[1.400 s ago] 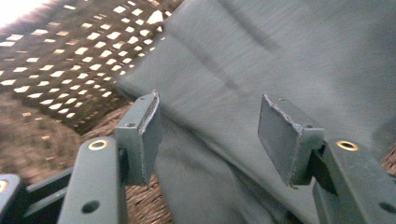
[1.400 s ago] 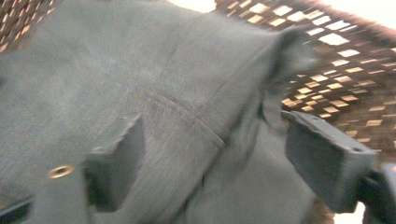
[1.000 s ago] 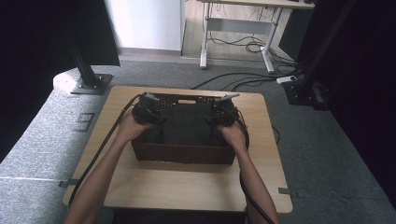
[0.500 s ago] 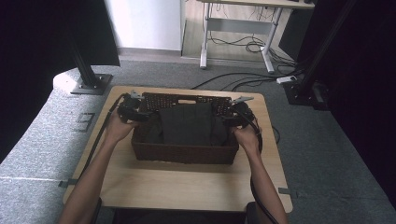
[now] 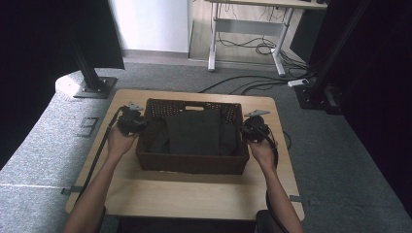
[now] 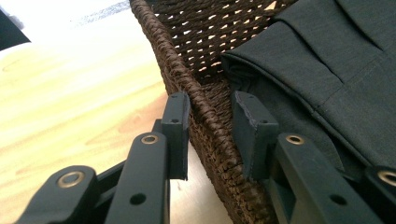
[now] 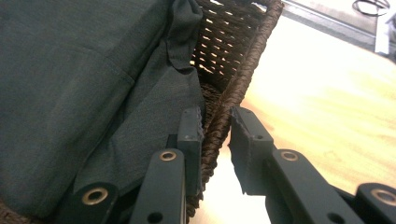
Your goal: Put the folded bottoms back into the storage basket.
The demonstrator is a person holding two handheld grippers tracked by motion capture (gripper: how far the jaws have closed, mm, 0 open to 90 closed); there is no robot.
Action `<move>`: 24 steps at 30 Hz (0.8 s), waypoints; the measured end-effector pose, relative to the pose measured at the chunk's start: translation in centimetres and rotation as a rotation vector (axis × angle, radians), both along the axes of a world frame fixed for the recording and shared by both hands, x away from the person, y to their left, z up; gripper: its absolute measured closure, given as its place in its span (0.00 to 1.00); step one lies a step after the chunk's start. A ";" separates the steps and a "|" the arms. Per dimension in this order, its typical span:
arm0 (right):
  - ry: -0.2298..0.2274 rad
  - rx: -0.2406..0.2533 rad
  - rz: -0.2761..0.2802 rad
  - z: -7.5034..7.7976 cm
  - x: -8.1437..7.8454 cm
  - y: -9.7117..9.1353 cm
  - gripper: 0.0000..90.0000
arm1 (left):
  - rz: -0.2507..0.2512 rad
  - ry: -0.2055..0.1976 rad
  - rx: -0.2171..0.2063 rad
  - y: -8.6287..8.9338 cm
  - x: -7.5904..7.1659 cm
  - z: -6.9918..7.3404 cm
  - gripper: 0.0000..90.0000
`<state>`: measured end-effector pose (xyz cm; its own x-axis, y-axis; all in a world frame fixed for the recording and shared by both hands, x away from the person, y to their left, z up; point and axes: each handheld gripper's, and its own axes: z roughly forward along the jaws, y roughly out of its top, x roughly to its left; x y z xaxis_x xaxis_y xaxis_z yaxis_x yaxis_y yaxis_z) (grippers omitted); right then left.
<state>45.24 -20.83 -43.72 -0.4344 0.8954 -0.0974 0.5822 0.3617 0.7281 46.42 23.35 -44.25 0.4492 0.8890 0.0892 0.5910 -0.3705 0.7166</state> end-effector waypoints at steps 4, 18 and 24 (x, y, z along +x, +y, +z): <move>0.004 0.015 0.022 0.0 -2.5 -0.5 0.81 | 0.011 -0.002 -0.004 -0.2 -3.6 0.0 0.75; -0.006 0.042 0.170 2.1 -5.9 1.8 0.57 | -0.056 -0.037 -0.081 0.5 -9.3 -0.5 0.62; 0.045 0.075 0.233 1.6 -1.4 6.3 0.82 | -0.049 -0.062 -0.066 0.4 -9.5 -0.8 0.65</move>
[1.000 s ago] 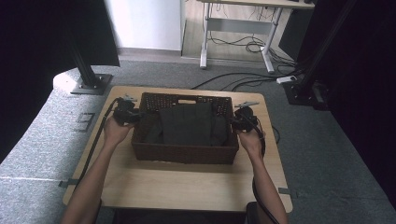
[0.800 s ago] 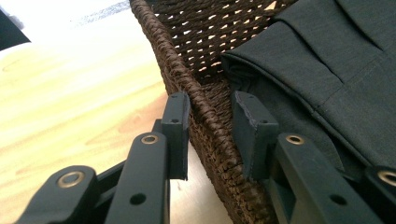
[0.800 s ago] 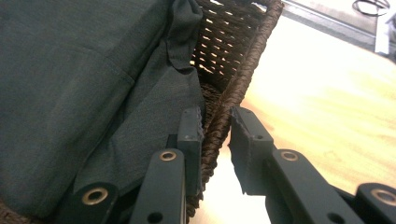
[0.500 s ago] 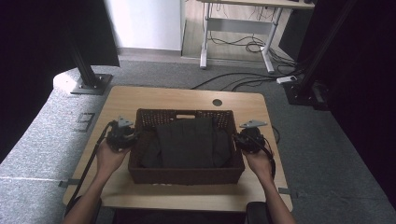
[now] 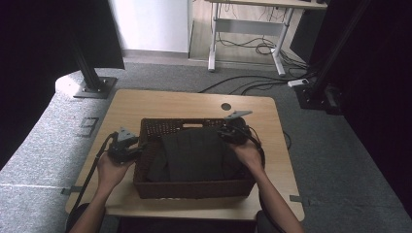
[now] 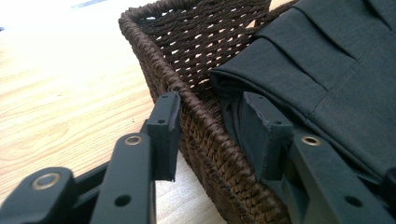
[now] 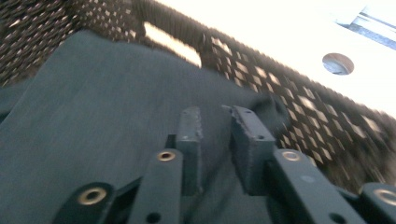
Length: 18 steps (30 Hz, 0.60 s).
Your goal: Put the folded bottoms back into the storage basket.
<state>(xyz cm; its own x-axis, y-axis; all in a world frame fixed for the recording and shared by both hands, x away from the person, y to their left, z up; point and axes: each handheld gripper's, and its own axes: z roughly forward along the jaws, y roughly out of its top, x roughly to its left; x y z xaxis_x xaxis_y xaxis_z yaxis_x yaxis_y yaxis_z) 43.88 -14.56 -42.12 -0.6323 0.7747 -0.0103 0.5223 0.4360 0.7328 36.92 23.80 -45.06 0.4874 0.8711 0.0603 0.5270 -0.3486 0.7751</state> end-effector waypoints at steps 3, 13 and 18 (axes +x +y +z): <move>0.000 -0.034 -0.003 -0.4 2.1 1.7 0.85 | -0.005 0.003 -0.017 0.2 0.0 -0.1 0.65; 0.129 -0.221 -0.033 -4.7 6.8 3.8 0.91 | -0.013 0.002 -0.051 0.5 0.0 -0.3 0.66; 0.199 -0.247 -0.045 -6.4 7.3 4.2 0.92 | -0.016 0.000 -0.055 0.5 0.0 -0.2 0.66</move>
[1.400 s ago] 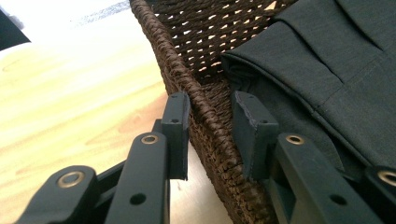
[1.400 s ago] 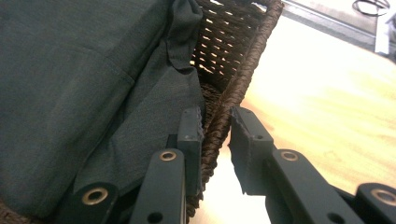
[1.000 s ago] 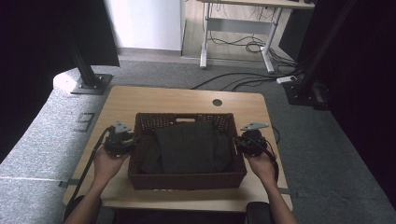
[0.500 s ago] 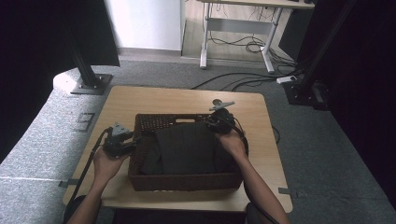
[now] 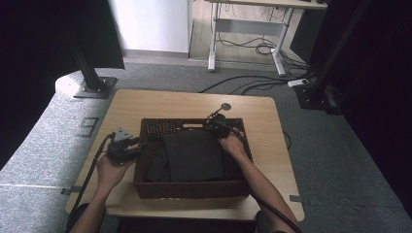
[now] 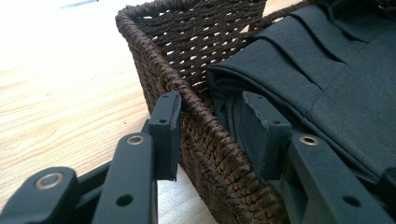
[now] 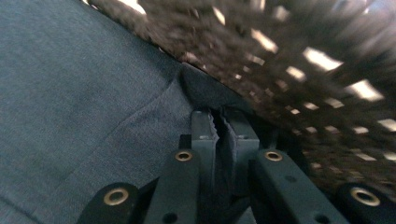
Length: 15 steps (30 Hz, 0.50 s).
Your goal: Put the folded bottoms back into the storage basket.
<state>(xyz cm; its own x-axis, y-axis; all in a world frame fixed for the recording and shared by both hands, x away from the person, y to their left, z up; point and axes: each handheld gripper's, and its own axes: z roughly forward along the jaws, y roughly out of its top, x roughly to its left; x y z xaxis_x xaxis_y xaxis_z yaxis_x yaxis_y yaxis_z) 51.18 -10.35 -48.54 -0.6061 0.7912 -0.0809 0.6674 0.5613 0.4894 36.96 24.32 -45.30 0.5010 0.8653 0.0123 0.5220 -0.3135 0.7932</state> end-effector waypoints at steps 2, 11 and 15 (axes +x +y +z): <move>0.031 0.023 -0.020 -0.6 0.2 0.0 0.93 | 0.000 -0.001 -0.001 0.0 0.0 0.0 0.66; -0.016 -0.024 -0.010 0.1 -0.7 0.4 0.83 | -0.003 -0.002 -0.006 0.0 0.1 -0.1 0.66; -0.058 0.065 -0.009 2.3 -2.2 -0.6 0.73 | -0.004 -0.003 -0.005 0.0 0.1 -0.2 0.66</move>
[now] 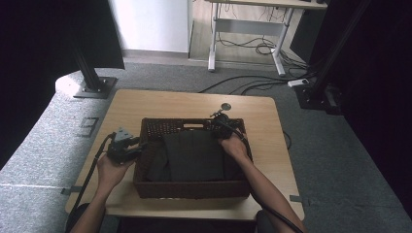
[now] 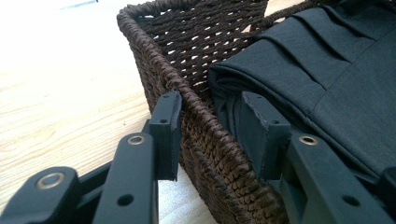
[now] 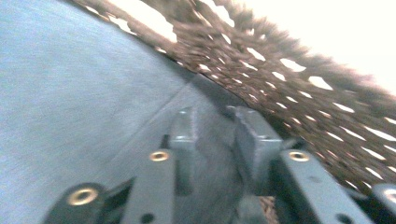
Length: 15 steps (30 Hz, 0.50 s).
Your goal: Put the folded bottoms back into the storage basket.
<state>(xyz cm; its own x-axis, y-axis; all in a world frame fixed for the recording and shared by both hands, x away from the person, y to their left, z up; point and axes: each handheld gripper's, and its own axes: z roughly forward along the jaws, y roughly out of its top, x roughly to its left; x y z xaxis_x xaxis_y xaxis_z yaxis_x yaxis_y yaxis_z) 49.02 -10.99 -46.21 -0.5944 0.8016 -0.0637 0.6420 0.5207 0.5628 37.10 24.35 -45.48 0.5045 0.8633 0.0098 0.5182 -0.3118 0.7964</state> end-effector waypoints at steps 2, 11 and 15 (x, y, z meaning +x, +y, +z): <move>-0.032 0.039 0.011 1.2 -1.1 -0.6 0.65 | -0.007 0.004 -0.003 0.1 0.1 0.0 0.65; -0.203 0.032 -0.098 5.2 -7.9 -6.9 0.43 | -0.036 0.040 -0.057 1.2 -1.2 0.5 0.58; -0.180 -0.022 -0.132 4.2 -11.1 -9.8 0.49 | -0.048 0.049 -0.063 1.3 -2.0 0.5 0.59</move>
